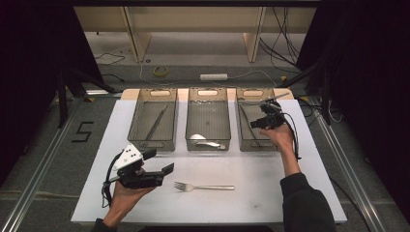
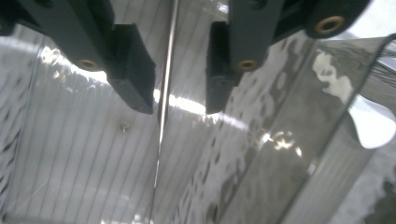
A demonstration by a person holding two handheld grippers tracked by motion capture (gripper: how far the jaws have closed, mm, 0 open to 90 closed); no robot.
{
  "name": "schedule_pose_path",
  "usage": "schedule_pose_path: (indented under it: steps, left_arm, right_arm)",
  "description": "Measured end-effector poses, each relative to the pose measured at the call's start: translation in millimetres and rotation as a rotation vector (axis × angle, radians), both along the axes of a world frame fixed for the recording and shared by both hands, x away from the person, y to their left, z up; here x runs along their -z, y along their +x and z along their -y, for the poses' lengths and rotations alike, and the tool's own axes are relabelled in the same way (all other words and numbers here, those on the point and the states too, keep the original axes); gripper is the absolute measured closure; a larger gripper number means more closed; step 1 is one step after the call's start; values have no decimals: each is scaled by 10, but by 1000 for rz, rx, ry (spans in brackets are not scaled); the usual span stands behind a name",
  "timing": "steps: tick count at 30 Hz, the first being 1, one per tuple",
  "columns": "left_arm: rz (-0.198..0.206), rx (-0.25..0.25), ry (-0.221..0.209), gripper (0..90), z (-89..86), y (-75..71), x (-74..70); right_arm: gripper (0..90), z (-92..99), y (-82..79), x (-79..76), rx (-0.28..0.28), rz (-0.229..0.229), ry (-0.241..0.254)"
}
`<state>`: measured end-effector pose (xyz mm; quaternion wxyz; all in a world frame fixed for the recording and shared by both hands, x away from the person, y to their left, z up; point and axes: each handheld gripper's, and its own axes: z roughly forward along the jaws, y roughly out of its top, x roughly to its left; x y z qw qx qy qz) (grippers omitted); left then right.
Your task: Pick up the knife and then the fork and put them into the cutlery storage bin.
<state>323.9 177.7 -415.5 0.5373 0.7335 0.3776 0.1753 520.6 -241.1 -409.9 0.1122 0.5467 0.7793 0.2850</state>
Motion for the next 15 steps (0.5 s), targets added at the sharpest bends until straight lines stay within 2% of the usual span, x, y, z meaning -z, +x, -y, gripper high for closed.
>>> schedule_pose_path:
  steps: [3,7,10,15]
  left_arm:
    - [0,0,0,162,2,-1,0]
    - [-1,-1,0,162,1,1,2]
    - [-1,-2,0,162,-1,4,4]
    - [-2,-6,-3,162,0,4,7]
  right_arm:
    - [528,-37,-36,-38,-40,6,9]
    - [461,-111,-133,-84,-105,21,-16]
    - [427,-159,-232,-143,-157,45,-25]
    - [376,-225,-429,-268,-225,103,-2]
